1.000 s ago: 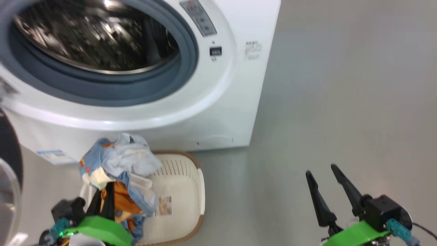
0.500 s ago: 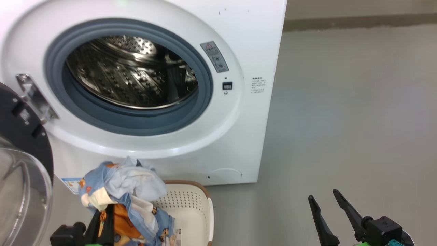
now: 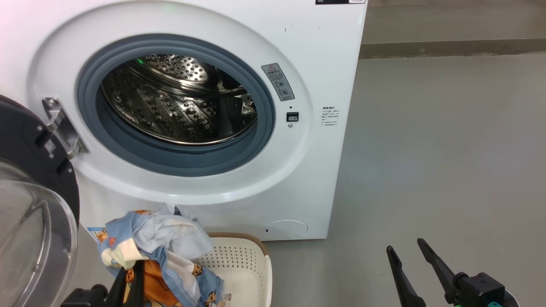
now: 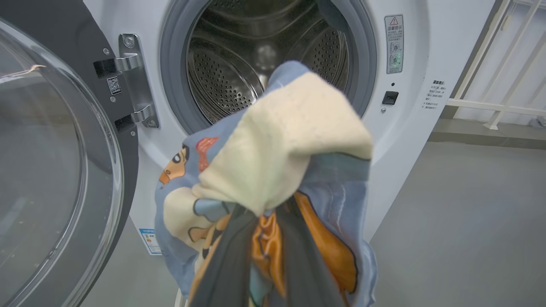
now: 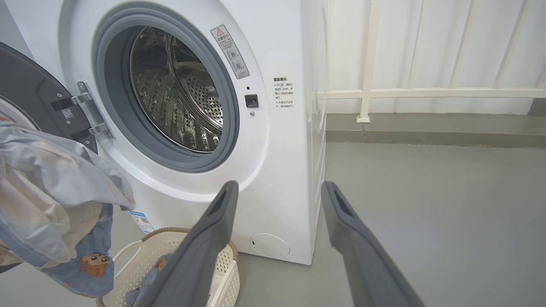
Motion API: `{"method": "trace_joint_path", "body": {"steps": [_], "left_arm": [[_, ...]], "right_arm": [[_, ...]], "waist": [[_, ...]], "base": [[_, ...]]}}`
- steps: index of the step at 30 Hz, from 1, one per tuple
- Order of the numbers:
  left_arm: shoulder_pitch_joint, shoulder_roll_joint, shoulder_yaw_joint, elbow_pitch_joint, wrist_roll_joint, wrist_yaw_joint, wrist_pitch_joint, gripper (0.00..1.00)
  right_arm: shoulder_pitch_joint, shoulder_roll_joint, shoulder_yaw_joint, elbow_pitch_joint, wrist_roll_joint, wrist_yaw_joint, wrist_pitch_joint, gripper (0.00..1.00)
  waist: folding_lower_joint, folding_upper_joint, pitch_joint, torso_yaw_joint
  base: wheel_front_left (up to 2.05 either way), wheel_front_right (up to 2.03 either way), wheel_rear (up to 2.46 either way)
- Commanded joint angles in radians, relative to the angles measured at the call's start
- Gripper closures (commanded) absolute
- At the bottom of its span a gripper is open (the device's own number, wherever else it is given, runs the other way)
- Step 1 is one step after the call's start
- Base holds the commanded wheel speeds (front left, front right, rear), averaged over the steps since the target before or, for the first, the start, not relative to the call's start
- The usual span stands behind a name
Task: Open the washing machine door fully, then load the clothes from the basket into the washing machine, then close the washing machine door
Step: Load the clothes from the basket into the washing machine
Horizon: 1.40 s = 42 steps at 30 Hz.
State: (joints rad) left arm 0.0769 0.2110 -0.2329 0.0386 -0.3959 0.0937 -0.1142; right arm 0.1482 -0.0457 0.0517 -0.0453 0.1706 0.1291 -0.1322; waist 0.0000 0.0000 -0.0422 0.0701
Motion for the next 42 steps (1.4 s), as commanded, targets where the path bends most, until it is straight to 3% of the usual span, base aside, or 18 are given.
{"method": "trace_joint_path", "body": {"steps": [1,26,35,42], "left_arm": [[-0.027,0.020,0.034,-0.037,0.007,0.011,0.000,1.00],[-0.050,0.021,0.020,-0.024,-0.012,0.011,-0.009,1.00],[-0.149,0.007,-0.001,0.088,-0.049,-0.054,-0.026,1.00],[-0.311,0.005,0.011,0.241,-0.077,-0.101,-0.039,1.00]], "right_arm": [[-0.009,-0.004,0.023,-0.030,0.003,0.002,-0.001,0.00],[-0.018,-0.004,0.028,-0.026,0.008,0.002,-0.007,0.00],[-0.034,-0.004,0.040,-0.029,0.005,0.002,-0.005,0.00],[-0.080,-0.004,0.054,-0.036,0.002,0.002,-0.016,0.00]], "waist": [[0.0000,0.0000,0.000,0.000],[0.0000,0.0000,0.014,-0.015],[0.0000,0.0000,0.055,-0.054],[0.0000,0.0000,0.162,-0.112]], "base": [[0.00,0.00,0.00],[0.00,0.00,0.00],[0.00,0.00,0.00],[0.00,0.00,0.00]]}}
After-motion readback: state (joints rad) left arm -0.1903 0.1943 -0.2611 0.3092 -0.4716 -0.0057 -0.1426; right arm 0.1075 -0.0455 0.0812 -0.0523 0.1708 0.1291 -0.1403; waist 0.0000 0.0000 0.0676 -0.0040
